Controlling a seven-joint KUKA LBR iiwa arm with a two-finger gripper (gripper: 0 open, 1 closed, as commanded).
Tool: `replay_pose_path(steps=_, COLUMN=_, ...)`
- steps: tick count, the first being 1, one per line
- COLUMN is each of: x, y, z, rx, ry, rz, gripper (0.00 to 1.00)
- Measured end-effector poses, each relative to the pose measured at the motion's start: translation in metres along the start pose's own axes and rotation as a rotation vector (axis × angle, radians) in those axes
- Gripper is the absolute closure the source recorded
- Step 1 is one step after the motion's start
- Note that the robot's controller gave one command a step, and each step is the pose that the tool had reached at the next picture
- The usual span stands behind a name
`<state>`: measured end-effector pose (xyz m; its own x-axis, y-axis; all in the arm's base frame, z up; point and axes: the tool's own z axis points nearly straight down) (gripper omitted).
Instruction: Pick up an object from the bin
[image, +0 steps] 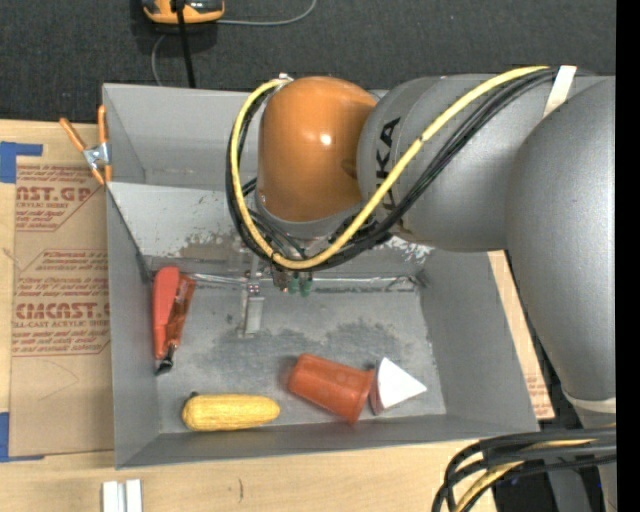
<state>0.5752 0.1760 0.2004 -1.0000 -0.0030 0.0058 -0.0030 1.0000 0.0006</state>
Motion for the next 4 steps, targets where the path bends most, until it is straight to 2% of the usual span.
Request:
replay_pose_path(steps=1, x=-0.001, y=-0.001, z=-0.005, rx=-0.001, ry=-0.007, rz=0.002, gripper=0.00)
replay_pose_path(steps=2, x=0.067, y=-0.083, z=0.073, rx=0.001, ry=0.003, rz=-0.182, gripper=1.00)
replay_pose_path(steps=3, x=0.066, y=-0.081, z=0.072, rx=-0.001, ry=0.001, rz=-0.184, gripper=0.00)
replay_pose_path(steps=4, x=0.066, y=-0.081, z=0.072, rx=-0.001, ry=0.001, rz=-0.184, gripper=0.00)
